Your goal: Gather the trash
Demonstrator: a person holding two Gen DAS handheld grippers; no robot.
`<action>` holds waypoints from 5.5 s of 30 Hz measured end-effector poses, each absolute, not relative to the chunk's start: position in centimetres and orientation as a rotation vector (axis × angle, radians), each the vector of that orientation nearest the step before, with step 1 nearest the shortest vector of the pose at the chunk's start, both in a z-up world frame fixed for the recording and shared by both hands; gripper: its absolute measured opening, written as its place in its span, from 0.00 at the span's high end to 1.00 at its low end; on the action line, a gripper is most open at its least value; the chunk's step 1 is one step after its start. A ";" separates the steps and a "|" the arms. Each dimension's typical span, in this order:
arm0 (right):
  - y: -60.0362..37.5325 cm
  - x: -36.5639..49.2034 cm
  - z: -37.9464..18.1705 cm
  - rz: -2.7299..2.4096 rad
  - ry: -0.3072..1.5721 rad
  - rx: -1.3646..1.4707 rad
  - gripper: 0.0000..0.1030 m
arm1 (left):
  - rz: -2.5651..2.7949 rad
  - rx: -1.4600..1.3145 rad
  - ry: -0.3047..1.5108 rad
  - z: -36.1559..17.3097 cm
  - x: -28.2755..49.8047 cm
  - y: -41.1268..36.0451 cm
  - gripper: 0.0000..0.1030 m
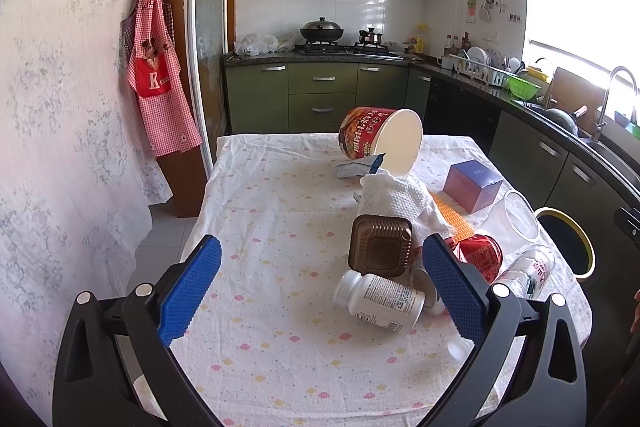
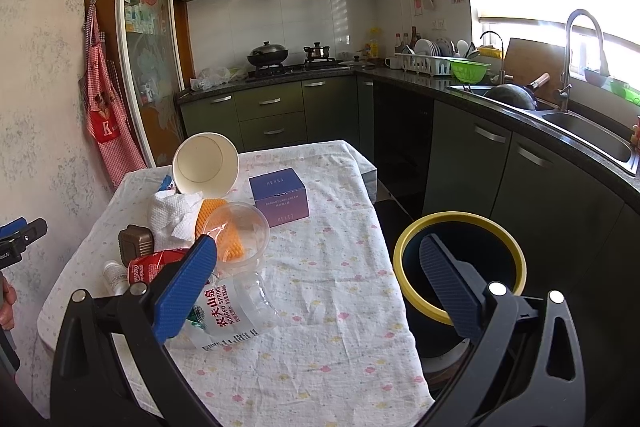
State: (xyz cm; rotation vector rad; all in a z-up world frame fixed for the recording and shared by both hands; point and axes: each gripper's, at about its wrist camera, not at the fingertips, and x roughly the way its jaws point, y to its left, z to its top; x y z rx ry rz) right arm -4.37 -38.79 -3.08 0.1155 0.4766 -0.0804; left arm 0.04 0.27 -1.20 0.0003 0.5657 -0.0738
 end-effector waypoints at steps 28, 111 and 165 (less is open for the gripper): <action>-39.8 2.4 2.5 0.075 0.394 -0.009 0.06 | -0.034 0.044 0.599 -1.5 8.5 1.1 0.04; -67.0 15.1 -18.8 -0.250 1.344 0.502 0.69 | -0.285 0.122 0.605 -0.8 10.4 -4.9 0.04; -62.9 6.6 -15.6 -0.040 1.135 0.541 0.56 | -1.011 0.736 1.003 -7.3 28.0 -33.3 0.26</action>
